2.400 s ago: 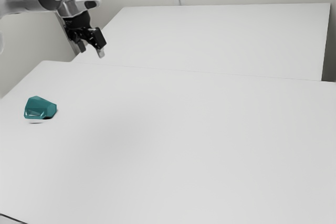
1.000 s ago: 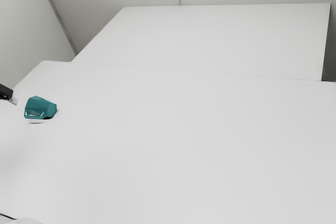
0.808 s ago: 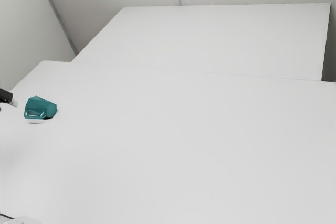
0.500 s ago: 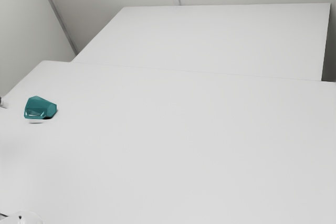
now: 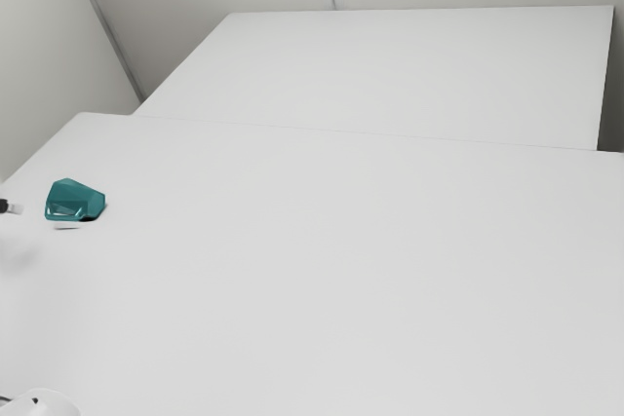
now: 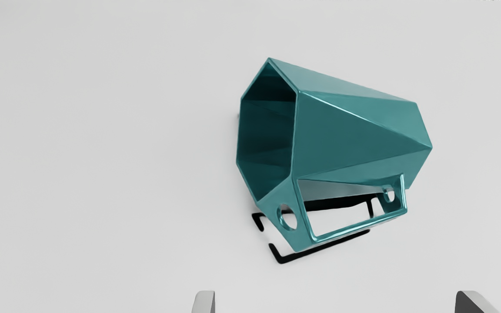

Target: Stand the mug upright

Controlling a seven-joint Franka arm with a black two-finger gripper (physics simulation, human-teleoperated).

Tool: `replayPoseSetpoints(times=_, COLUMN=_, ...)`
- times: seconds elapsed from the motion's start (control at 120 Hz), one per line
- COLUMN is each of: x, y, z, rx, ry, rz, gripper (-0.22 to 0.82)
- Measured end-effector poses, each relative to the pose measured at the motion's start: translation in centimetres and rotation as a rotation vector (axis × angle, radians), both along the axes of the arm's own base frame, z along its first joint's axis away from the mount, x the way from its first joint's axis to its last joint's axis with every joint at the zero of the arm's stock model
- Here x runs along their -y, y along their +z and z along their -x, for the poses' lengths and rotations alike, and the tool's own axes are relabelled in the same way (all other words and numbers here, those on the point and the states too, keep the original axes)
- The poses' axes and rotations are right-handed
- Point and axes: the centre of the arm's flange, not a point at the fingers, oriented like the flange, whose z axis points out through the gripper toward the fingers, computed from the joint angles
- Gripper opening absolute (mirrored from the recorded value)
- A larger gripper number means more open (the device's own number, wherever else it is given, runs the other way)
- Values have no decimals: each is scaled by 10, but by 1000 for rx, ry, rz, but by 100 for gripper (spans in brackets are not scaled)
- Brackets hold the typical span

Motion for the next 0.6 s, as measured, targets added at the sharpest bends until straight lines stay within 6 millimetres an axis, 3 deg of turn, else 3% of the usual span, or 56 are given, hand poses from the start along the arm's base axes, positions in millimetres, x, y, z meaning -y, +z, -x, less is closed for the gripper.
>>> replayPoseSetpoints(times=0.258, x=-12, y=-28, z=-37, rx=82, ry=-94, rz=-27, gripper=60)
replayPoseSetpoints(times=0.6, x=-14, y=-40, z=-59, rx=152, ry=-155, rz=-52, gripper=60)
